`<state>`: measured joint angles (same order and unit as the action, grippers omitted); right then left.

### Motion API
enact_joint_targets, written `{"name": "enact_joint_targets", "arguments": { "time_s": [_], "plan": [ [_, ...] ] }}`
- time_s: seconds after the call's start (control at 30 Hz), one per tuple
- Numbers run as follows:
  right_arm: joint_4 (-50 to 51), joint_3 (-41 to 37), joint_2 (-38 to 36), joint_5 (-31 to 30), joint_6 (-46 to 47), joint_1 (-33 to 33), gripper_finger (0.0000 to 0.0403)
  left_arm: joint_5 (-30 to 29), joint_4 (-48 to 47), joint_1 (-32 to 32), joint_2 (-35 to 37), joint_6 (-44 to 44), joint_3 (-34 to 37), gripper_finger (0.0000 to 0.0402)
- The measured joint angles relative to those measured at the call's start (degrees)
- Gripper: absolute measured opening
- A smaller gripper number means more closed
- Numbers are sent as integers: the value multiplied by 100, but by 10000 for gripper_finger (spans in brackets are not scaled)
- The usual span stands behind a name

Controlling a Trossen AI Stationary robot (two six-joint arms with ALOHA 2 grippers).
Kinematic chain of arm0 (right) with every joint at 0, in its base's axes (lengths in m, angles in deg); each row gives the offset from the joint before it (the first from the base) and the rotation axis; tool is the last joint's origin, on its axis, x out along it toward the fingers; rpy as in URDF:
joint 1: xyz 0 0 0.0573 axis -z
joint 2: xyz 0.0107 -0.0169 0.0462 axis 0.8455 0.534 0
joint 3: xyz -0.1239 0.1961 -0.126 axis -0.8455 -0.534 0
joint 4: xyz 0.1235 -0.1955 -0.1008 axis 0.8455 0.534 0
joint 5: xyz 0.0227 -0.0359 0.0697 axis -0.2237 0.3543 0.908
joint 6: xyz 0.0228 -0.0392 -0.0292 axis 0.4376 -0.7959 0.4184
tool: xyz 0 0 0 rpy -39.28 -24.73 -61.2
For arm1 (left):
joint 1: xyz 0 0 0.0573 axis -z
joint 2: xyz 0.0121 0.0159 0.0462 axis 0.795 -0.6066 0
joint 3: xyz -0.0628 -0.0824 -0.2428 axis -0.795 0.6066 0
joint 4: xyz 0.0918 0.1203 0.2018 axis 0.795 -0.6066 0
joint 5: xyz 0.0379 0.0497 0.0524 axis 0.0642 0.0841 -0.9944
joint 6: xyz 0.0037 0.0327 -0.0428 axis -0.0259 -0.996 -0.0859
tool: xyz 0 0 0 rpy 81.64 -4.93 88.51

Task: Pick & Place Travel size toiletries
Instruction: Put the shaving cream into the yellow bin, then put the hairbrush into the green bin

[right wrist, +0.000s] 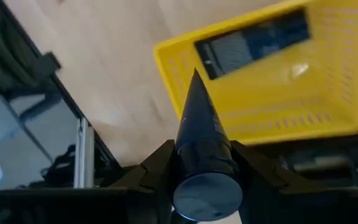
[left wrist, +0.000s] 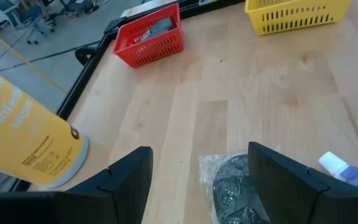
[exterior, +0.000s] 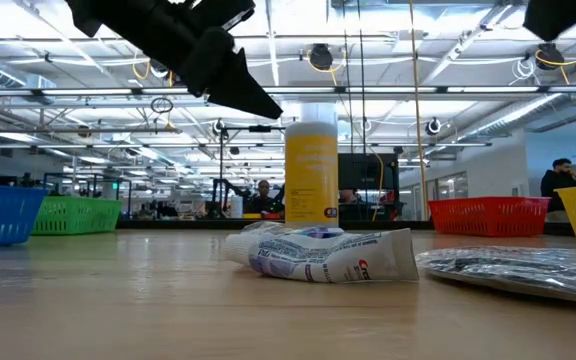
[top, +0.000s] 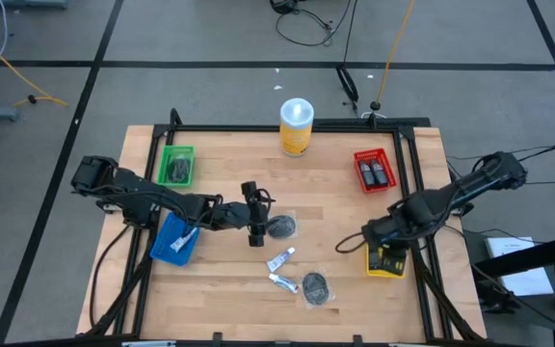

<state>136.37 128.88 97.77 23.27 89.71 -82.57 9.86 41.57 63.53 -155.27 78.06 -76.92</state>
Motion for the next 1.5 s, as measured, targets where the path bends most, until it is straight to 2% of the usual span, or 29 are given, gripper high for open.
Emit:
{"name": "enact_joint_targets", "arguments": {
  "time_s": [0.4, 0.47, 0.53, 0.73, 0.87, 1.03, 1.1, 1.17, 1.27, 1.33, 1.37, 1.43, 1.5],
  "plan": [
    [-773, -1767, -2, 1312, -1497, 927, 114, 30, 97, -2, 0, -22, 0, 246],
    [-959, -1954, 0, 1326, -1775, 1024, 114, 30, 99, -2, 0, -24, 0, 246],
    [-1052, -2091, 0, 1268, -1983, 1110, 120, 29, 140, -2, 0, -41, 0, 246],
    [-1048, -2199, -4, 669, -2123, 1221, 192, 28, 178, -2, 0, -33, 0, 246],
    [-987, -2186, 0, 560, -2222, 1218, 221, 30, 181, -2, 0, -20, 1, 246],
    [-89, -1702, 0, 371, -1880, 1351, 226, 30, 210, -2, 0, -67, 2, 246],
    [146, -1328, -47, -8, -1824, 1336, 217, 30, 248, -2, 0, -87, 2, 246],
    [-12, -936, -141, -787, -1880, 1251, 204, 30, 253, -2, 0, -96, 2, 246],
    [-1450, -701, -373, -2504, -2231, 1040, 185, 30, 250, -2, 0, -92, 2, 246],
    [-3085, -910, -564, -3588, -2642, 902, 175, 30, 248, -2, 0, -92, 4, 246],
    [-4027, -1110, -621, -3942, -2948, 849, 171, 28, 238, 13, 0, -92, 4, 246],
    [-6193, -1709, -655, -4206, -3704, 788, 164, 4, 232, 49, 0, -111, 4, 246],
    [-8568, -2492, -531, -4098, -4499, 783, 159, -120, 230, 120, 0, -123, 4, 246]
  ]
}}
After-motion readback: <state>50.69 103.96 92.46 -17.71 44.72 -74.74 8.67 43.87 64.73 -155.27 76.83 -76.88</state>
